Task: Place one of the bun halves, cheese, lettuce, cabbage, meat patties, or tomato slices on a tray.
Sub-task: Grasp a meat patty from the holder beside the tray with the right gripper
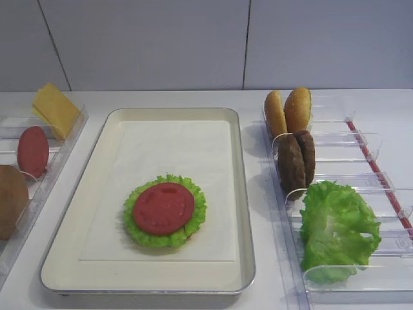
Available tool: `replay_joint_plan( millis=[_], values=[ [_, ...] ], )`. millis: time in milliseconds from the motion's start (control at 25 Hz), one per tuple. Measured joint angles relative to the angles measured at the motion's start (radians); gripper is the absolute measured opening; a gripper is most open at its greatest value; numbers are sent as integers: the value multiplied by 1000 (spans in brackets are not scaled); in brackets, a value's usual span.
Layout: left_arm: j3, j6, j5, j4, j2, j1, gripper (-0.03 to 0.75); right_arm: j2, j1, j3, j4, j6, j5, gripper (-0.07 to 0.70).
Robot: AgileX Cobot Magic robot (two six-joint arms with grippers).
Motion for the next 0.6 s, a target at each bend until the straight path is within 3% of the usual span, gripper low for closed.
replay_joint_plan(
  millis=[360, 600],
  values=[
    [0, 0, 0, 0, 0, 0, 225, 57, 0, -18, 23, 9, 0, 389],
    [0, 0, -1, 0, 0, 0, 225, 337, 0, -145, -9, 179, 37, 389]
  ],
)
